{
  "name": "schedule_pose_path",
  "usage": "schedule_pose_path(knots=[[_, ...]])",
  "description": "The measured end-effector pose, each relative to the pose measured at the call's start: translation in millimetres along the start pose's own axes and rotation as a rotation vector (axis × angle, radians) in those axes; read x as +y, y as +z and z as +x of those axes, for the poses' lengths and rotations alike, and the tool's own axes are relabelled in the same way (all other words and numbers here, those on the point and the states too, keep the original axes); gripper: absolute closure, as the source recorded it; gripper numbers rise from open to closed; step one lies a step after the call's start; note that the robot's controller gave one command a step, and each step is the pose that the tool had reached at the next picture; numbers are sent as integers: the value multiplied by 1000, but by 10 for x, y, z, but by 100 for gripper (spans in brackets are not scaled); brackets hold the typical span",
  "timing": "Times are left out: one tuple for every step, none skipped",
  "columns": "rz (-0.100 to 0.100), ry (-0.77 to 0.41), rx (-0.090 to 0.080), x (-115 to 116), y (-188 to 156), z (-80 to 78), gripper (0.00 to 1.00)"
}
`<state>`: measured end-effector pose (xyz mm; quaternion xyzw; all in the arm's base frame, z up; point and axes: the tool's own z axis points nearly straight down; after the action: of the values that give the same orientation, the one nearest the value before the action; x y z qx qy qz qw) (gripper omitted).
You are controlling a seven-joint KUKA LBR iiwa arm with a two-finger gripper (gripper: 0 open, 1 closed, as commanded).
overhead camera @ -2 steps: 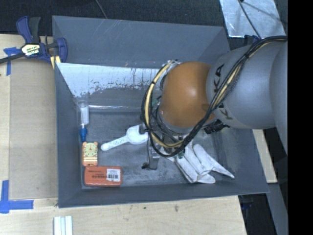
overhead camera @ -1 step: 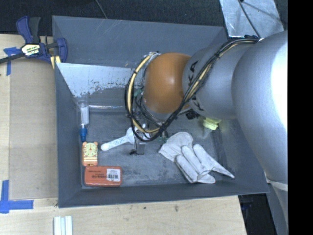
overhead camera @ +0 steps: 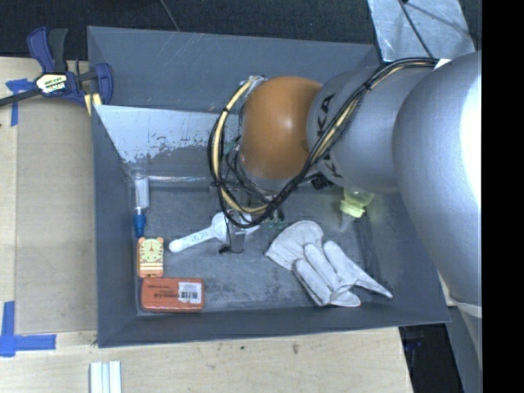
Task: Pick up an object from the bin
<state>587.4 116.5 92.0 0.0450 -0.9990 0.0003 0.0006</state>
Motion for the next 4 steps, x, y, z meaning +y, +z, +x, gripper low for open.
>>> schedule_pose_path(knots=[[-1, -7, -9, -27, -317, 7, 0], [0, -104, -6, -181, 192, 13, 0], [-1, 15, -5, -199, 217, -98, 100], [-1, 15, -5, -199, 218, -98, 100]])
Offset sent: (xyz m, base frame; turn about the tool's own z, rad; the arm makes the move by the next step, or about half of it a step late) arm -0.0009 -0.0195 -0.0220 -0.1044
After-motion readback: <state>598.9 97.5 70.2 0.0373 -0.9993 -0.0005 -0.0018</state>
